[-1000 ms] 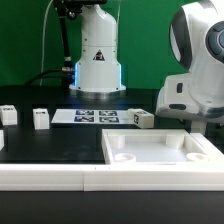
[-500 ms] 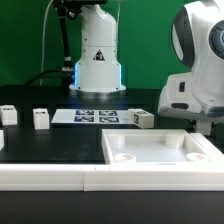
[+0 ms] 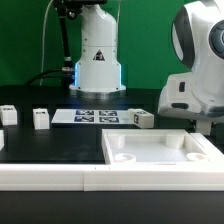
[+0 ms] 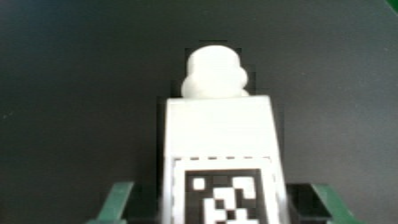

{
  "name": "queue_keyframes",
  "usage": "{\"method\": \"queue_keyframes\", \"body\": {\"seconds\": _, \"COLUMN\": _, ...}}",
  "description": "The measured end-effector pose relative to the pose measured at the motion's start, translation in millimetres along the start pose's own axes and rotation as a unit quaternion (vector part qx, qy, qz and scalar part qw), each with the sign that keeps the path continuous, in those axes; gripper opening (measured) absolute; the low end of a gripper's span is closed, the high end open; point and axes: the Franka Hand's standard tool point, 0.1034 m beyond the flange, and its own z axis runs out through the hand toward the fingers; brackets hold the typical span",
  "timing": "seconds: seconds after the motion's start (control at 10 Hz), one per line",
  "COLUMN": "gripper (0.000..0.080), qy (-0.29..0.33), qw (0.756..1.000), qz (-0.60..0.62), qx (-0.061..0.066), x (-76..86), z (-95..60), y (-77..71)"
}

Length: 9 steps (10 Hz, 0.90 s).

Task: Assemble one leg

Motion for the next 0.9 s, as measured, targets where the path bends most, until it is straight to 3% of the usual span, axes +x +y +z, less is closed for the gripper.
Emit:
{"method": "queue_keyframes", "body": {"seconds": 0.1, "gripper": 0.0285, "qy": 0.0, "qw": 1.0, "qz": -0.006, "qx": 0.0, "x": 0.0, "z": -2.2, "y": 1.2}}
{"method": "queue_keyframes", "body": {"seconds": 0.2, "gripper": 0.0285, "qy": 0.006, "qw": 1.0, "qz": -0.02, "qx": 0.004, "x": -1.7, "z": -16.3, "y": 5.6}}
{"method": "queue_keyframes", "body": {"seconds": 0.4, "gripper": 0.0287, "qy": 0.033, "qw": 0.999, "qz": -0.039, "qx": 0.018, "x": -8.8, "z": -55.4, "y": 8.9}}
{"method": "queue_keyframes", "body": {"seconds": 0.7, "gripper": 0.0287, "qy": 0.042, "qw": 0.998, "qz": -0.047, "qx": 0.029, "x": -25.1, "z": -100.1, "y": 19.3}}
{"method": "queue_keyframes", "body": {"seconds": 0.9, "gripper": 0.0287, "qy": 0.056, "qw": 0.997, "qz": -0.048, "qx": 0.032, "x": -19.4, "z": -98.7, "y": 15.9}}
